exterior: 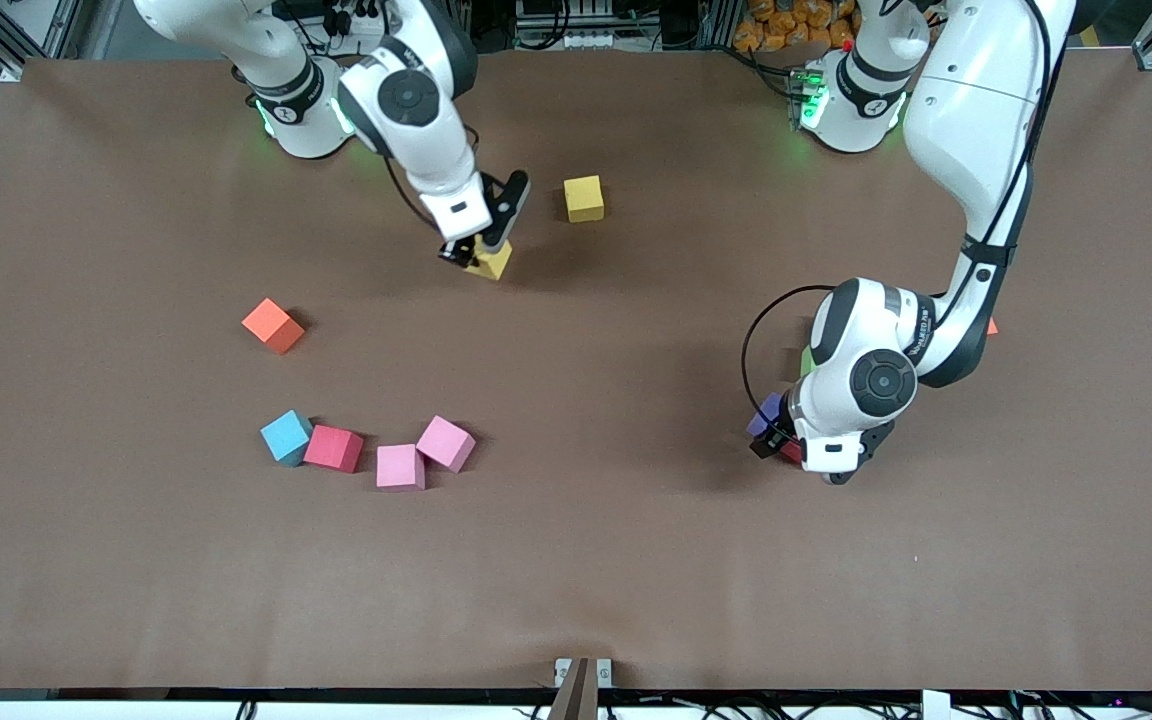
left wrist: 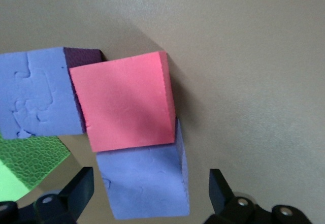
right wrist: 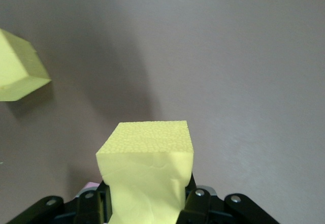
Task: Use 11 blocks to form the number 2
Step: 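Set the yellow cube beside the first yellow cube with the right gripper, then grasp the purple cube beside the red cube with the left gripper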
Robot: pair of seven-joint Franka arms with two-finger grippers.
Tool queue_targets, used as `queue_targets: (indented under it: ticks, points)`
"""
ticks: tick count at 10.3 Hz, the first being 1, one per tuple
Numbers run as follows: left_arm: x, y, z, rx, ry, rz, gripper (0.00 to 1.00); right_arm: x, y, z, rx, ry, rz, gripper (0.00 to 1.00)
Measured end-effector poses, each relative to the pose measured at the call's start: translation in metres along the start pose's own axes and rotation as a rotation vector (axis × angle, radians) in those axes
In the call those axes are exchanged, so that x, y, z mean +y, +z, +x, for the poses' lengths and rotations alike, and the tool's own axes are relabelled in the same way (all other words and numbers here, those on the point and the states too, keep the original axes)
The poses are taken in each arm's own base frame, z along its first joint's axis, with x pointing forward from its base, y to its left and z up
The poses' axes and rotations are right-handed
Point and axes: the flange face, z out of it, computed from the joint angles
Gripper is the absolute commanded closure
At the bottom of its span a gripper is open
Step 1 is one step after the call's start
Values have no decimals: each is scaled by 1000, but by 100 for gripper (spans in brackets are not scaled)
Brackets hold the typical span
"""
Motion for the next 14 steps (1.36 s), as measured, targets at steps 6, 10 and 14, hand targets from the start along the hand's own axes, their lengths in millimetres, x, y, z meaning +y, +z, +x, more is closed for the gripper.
queue_targets:
  ticks: [6, 10, 14]
  points:
    - [3, 15, 3, 4, -5, -15, 72, -88, 46, 37, -39, -185, 33, 58]
    - [10, -10, 4, 25, -16, -56, 77, -105, 62, 36, -85, -240, 55, 58]
    - [13, -41, -17, 8, -103, -55, 84, -109, 65, 42, -82, -282, 60, 58]
